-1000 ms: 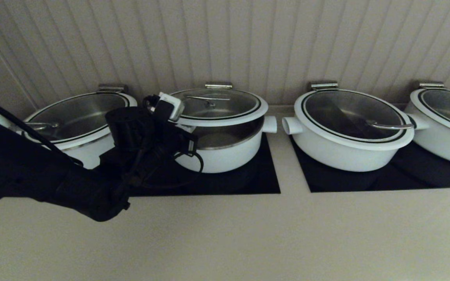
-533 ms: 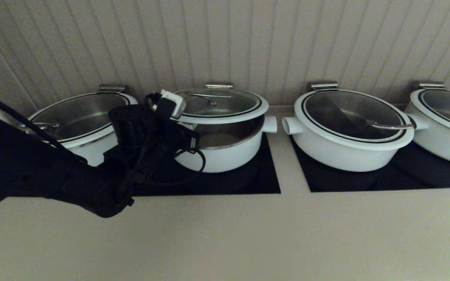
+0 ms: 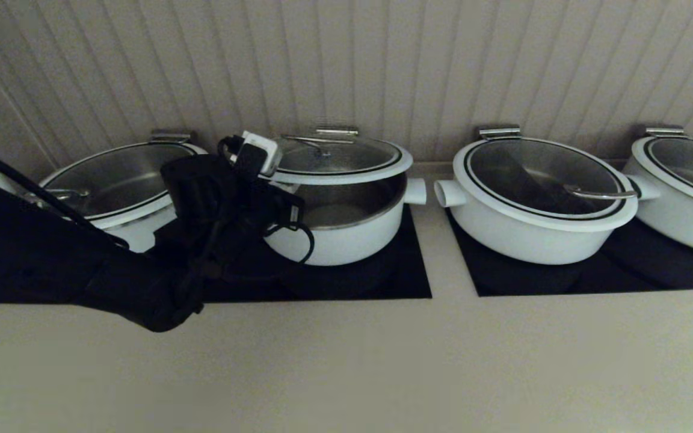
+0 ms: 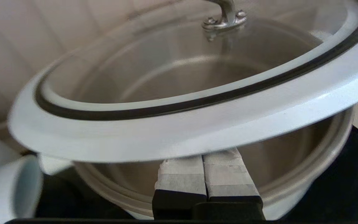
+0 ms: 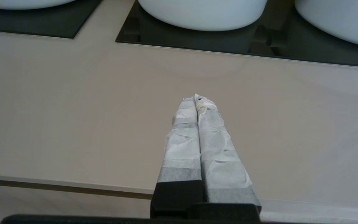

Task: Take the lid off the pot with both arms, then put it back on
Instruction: Open the pot lid completely

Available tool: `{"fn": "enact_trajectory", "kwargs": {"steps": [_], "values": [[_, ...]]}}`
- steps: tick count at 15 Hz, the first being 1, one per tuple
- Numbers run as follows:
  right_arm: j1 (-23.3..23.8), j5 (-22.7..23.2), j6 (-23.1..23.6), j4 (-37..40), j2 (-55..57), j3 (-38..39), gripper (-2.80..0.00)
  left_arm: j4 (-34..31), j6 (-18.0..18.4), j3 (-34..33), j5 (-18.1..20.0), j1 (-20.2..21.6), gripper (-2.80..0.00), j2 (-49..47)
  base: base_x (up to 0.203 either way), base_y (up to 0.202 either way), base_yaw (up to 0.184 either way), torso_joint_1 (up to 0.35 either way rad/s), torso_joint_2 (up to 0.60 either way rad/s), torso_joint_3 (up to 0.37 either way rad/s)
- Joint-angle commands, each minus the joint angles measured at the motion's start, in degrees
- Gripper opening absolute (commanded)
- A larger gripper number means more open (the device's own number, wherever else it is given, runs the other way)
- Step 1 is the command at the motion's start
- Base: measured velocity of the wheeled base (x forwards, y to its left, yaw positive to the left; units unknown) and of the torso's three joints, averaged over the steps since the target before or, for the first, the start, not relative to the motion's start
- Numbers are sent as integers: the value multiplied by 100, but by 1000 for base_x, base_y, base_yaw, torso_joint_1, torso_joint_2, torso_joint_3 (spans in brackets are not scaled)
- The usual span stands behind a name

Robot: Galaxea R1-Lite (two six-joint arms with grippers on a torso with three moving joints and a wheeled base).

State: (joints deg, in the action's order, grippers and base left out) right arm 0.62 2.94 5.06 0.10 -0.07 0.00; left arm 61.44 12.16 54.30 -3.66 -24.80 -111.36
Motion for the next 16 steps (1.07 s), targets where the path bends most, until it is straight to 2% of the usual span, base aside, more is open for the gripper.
{"fn": "enact_trajectory", "kwargs": {"steps": [1, 9, 16], "values": [[-1, 5, 4, -1, 7, 0, -280, 43, 93, -22, -19, 1, -280, 257, 0, 0, 0, 0, 0, 0], [-1, 5, 4, -1, 15, 0, -280, 43, 243, 28, -56, 1, -280, 539, 0, 0, 0, 0, 0, 0], [-1, 5, 4, -1, 7, 0, -280, 43, 252, 391, -56, 1, -280, 500, 0, 0, 0, 0, 0, 0]]}}
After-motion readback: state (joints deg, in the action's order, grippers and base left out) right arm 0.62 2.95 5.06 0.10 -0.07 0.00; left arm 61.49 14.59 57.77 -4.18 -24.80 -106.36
